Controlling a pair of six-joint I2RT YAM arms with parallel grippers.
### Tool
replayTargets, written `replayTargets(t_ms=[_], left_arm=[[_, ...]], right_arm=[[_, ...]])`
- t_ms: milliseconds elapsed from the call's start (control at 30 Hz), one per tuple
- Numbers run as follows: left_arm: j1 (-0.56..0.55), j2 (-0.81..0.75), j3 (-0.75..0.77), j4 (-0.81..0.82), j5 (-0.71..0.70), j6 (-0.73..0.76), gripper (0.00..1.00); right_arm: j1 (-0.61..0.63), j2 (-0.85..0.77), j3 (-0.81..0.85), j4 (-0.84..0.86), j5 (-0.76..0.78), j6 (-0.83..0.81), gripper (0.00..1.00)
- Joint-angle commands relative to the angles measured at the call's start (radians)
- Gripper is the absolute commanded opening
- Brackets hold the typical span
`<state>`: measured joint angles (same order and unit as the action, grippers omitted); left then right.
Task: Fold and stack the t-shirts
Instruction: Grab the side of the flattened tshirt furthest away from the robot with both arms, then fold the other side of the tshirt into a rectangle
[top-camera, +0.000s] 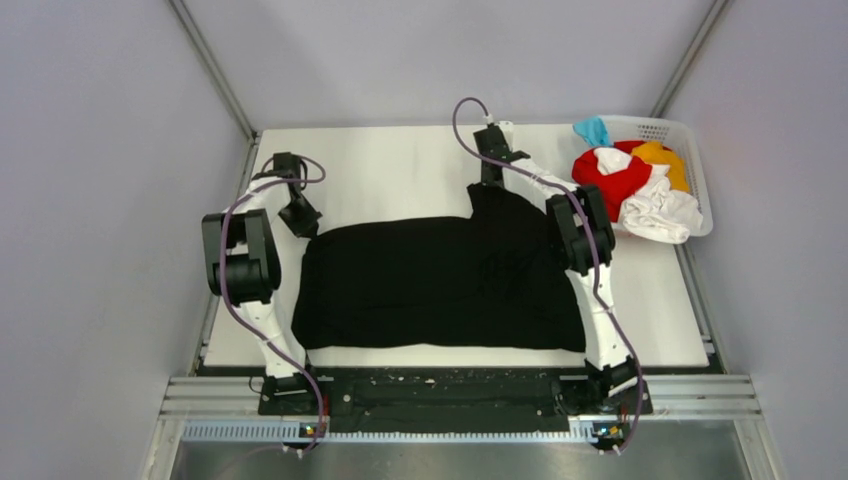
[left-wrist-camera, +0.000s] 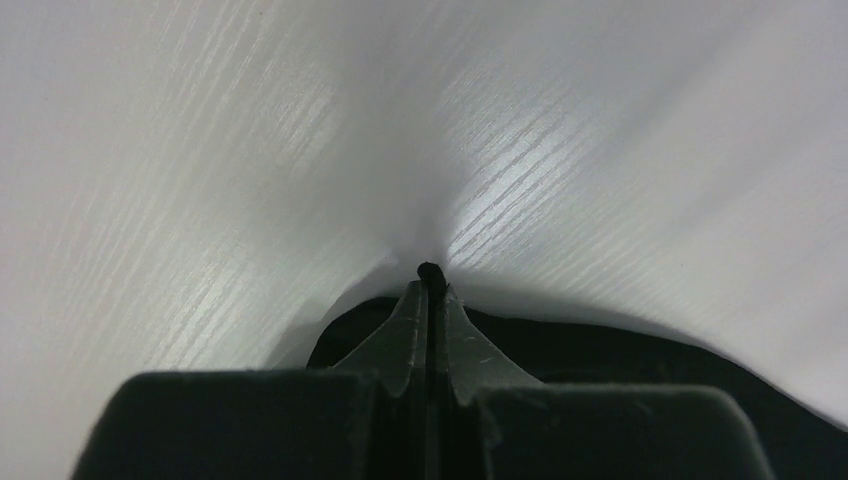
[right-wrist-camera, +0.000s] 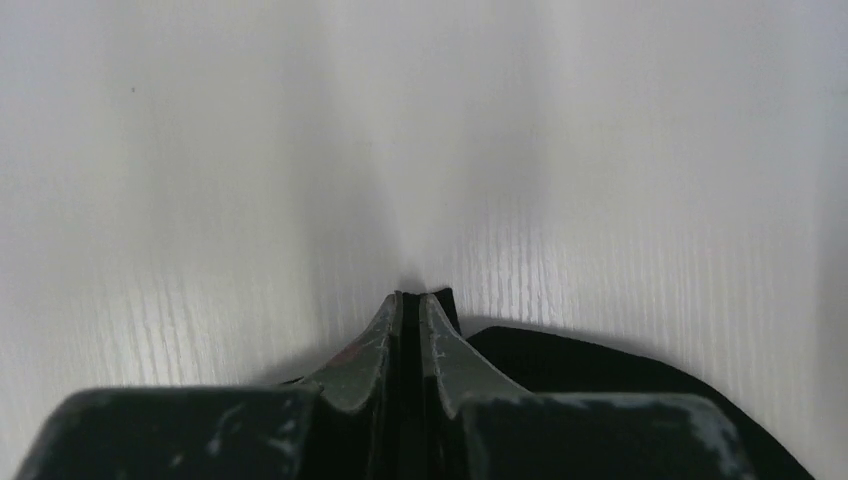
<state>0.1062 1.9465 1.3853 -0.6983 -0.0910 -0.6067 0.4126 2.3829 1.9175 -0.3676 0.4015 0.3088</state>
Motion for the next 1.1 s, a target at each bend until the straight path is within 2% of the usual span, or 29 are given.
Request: replayTargets(t_ms=[0,167,433,567,833,933,1067], left_arm=[[-0.004,-0.069,-0.002,0.0,0.012,0.002,0.0],[-0.005,-0.098,-0.012,0.004,0.019,0.009,0.0],[-0.007,-0.191,-0.119,0.064,0.054,0.01,0.0],[-0.008,-0.25,-0.165,0.079,0.048,0.013,0.0],[-0.008,-0.417,-0.292,0.152,0.034,0.023,0.0],[-0.008,-0.427,-0.247,0.145,0.018,0.054,0.0],[-0.008,-0.379,-0.143,0.09,-0.014,0.057,0.0]], right_arm=[[0.008,-0.074,-0.039,0.009,0.026,0.02,0.0],[0.016,-0.221,-0.127,0.076,0.017,-0.031,0.0],[0.05,-0.581,-0.591,0.238,-0.072,-0.046,0.0],[0.063,-0.742,-0.729,0.237,-0.089,-0.028,0.0],[0.11,-1.017,-0.913,0.173,-0.088,0.015,0.0],[0.111,-1.087,-0.957,0.165,-0.076,0.02,0.0],[0.112,-1.105,-0.941,0.148,-0.063,0.013,0.0]])
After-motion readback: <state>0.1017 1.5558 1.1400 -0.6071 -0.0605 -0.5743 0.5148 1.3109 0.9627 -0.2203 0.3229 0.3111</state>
